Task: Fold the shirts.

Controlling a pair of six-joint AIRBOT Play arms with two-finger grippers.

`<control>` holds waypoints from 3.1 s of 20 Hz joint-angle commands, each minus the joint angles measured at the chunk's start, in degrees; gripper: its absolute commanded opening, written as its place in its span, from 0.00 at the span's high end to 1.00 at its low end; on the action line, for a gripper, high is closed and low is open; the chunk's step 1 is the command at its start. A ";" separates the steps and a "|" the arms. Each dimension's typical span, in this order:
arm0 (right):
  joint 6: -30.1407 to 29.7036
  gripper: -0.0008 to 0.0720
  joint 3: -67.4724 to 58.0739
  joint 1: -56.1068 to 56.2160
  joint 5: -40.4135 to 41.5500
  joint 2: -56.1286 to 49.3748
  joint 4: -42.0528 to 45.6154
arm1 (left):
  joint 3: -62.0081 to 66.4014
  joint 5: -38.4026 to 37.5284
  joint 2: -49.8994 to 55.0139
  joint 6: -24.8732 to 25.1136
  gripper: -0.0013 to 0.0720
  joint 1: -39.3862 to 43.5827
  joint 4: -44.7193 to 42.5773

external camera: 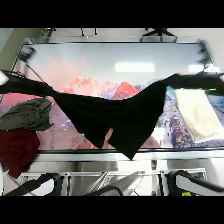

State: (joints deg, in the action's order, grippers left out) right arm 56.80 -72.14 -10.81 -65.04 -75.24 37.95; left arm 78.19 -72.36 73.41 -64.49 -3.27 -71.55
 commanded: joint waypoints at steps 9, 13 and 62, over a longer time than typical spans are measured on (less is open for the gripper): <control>5.64 0.57 0.31 -3.48 -10.29 -14.75 6.10 | 3.69 -5.99 25.66 0.79 0.96 -0.17 -0.44; 11.19 0.57 13.68 -4.81 -10.93 -5.62 10.34 | 4.94 -8.55 25.24 -0.59 0.96 -2.54 -0.24; 3.04 0.97 -28.85 0.55 7.63 34.58 10.86 | 34.91 -3.37 -29.64 1.46 0.97 -28.37 16.28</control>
State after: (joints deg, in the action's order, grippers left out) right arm 57.49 -100.16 -9.47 -59.94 -47.07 40.32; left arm 115.77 -80.79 52.75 -67.07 -21.80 -56.27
